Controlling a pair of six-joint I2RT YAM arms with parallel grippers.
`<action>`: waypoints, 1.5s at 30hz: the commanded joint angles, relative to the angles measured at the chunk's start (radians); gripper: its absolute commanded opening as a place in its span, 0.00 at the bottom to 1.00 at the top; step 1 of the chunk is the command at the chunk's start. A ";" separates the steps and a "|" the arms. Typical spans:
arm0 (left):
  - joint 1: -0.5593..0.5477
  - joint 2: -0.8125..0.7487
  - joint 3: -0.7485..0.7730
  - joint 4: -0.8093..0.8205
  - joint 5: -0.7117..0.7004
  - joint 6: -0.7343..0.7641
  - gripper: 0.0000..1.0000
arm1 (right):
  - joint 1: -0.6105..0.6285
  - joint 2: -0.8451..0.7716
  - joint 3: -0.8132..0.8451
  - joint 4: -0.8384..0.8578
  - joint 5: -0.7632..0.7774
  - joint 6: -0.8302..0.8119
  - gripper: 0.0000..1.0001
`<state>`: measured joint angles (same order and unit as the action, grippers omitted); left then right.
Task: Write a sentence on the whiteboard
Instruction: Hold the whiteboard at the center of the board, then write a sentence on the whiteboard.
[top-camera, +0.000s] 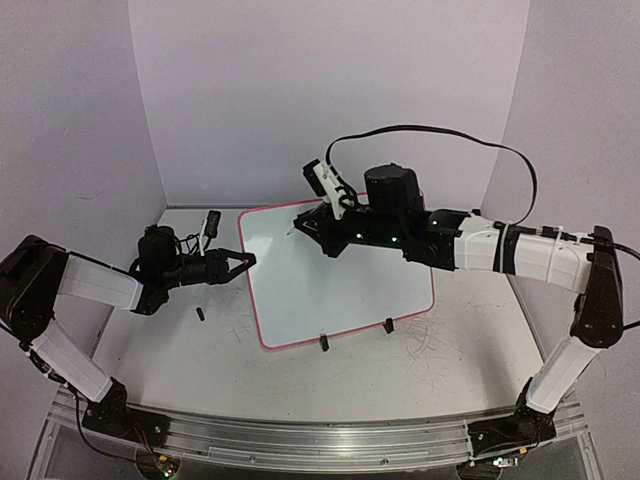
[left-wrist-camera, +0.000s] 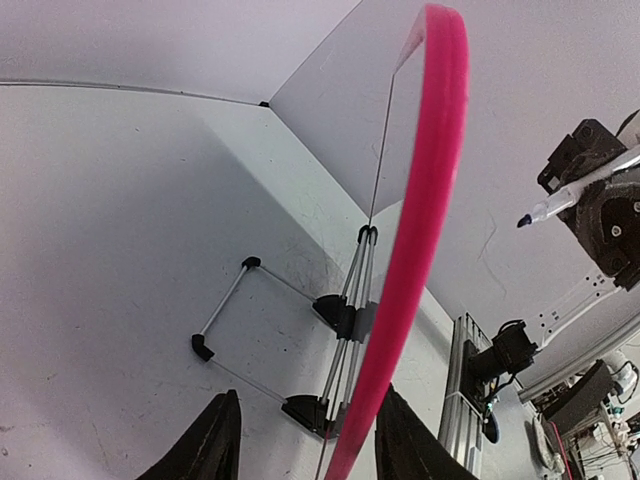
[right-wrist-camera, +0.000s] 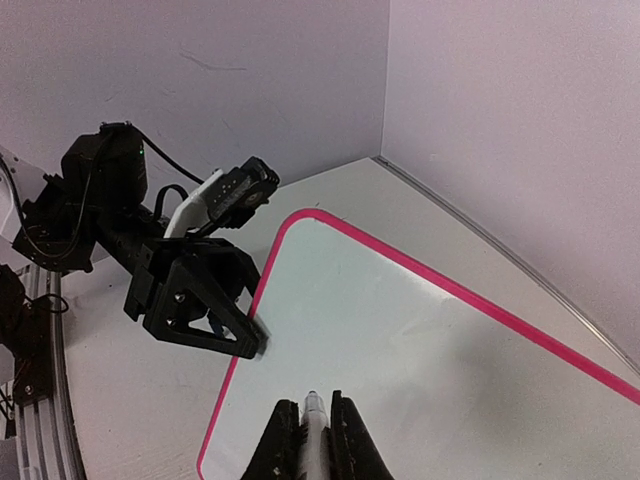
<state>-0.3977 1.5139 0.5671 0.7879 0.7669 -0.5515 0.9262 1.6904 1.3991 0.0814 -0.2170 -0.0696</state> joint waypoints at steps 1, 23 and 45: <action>0.007 -0.021 0.025 0.052 0.021 0.030 0.43 | 0.034 0.048 0.071 0.032 0.029 -0.019 0.00; 0.013 0.008 0.017 0.051 0.101 0.194 0.07 | 0.110 0.206 0.220 0.032 0.139 -0.108 0.00; 0.026 -0.048 0.009 0.017 0.078 0.164 0.31 | 0.122 0.113 0.084 0.093 0.110 -0.105 0.00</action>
<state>-0.3824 1.5107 0.5671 0.7928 0.8615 -0.3905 1.0439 1.8755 1.4841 0.1265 -0.1196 -0.1829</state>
